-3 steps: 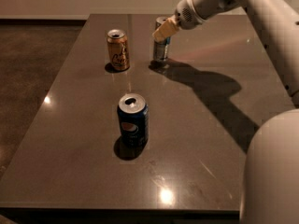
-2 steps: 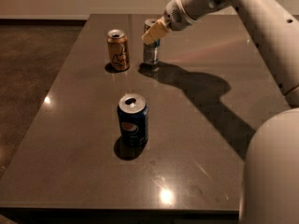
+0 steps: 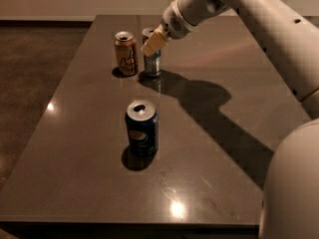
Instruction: Move redbull can near orange can
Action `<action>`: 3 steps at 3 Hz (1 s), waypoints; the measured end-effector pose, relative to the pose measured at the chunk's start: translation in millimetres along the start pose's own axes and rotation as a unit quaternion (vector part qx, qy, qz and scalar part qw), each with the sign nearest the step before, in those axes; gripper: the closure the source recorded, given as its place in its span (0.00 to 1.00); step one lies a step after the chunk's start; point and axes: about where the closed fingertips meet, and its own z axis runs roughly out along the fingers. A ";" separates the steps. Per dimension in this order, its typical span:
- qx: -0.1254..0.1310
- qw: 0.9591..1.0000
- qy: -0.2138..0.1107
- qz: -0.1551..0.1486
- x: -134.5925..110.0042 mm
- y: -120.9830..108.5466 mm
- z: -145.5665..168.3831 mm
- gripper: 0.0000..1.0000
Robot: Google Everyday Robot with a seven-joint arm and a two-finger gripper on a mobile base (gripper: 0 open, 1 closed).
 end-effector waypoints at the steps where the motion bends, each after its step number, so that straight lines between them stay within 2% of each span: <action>1: 0.002 1.000 0.004 -0.011 0.0 6.6 6.0 0.59; 3: -0.003 1.000 0.006 -0.011 0.6 8.5 12.0 0.12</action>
Offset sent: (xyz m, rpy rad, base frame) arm -0.0034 0.0056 -0.0039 -0.0141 -0.0114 0.0114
